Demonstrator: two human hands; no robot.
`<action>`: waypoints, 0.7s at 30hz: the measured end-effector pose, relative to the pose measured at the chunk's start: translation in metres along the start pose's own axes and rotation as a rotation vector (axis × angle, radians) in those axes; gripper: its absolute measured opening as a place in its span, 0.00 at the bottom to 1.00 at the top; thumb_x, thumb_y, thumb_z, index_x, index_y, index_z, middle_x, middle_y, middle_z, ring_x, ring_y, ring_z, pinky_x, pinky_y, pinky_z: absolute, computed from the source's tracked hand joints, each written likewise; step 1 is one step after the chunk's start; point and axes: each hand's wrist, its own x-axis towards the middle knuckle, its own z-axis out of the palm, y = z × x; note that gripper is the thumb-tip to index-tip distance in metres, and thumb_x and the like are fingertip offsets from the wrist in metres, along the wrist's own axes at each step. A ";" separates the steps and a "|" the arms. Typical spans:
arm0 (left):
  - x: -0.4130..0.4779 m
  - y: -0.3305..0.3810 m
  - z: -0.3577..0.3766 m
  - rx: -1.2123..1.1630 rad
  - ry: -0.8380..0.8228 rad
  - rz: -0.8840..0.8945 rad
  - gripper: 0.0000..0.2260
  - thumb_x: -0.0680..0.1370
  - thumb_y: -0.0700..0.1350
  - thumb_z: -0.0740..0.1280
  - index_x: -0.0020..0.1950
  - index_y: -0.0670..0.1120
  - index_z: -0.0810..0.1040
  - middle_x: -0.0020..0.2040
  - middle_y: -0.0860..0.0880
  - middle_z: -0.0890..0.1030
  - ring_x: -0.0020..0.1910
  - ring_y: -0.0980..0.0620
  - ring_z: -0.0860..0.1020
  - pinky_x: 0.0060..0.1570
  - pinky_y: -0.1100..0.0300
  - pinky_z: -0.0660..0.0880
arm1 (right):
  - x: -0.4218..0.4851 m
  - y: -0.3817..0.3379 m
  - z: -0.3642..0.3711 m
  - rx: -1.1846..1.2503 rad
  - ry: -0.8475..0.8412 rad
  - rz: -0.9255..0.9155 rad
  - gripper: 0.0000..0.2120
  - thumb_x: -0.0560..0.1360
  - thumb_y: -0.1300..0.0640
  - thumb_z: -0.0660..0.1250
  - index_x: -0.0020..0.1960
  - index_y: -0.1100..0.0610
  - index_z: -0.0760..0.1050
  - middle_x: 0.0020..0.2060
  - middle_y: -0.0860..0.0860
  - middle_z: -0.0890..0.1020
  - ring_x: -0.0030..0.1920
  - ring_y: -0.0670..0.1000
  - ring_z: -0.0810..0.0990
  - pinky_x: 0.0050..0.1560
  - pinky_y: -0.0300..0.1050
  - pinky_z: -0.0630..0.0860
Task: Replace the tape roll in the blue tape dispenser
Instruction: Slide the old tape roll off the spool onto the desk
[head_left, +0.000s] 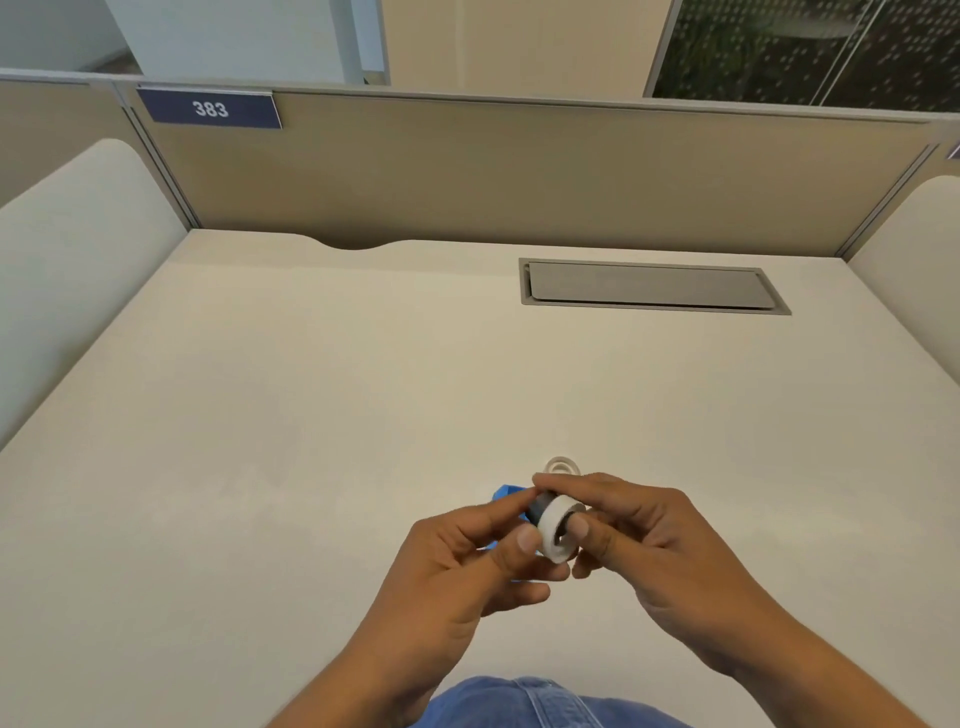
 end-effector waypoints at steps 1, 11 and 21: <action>0.000 0.000 0.001 -0.007 -0.007 -0.006 0.13 0.73 0.45 0.69 0.56 0.52 0.84 0.49 0.45 0.87 0.49 0.45 0.85 0.42 0.64 0.79 | 0.000 0.001 0.001 -0.002 0.010 0.000 0.13 0.72 0.55 0.67 0.55 0.48 0.83 0.48 0.49 0.84 0.40 0.48 0.81 0.42 0.41 0.78; 0.000 -0.002 0.002 -0.076 0.086 -0.014 0.13 0.65 0.48 0.74 0.48 0.49 0.85 0.46 0.42 0.87 0.45 0.43 0.86 0.38 0.61 0.81 | 0.000 0.003 0.004 0.028 0.076 0.029 0.13 0.73 0.65 0.70 0.48 0.49 0.86 0.42 0.52 0.87 0.36 0.47 0.79 0.39 0.39 0.77; 0.002 -0.005 0.002 -0.137 0.145 0.012 0.11 0.63 0.45 0.75 0.44 0.44 0.84 0.45 0.40 0.86 0.43 0.46 0.86 0.36 0.63 0.80 | 0.005 0.010 0.000 0.062 0.254 0.112 0.10 0.68 0.72 0.71 0.44 0.60 0.76 0.35 0.54 0.85 0.30 0.53 0.82 0.30 0.42 0.76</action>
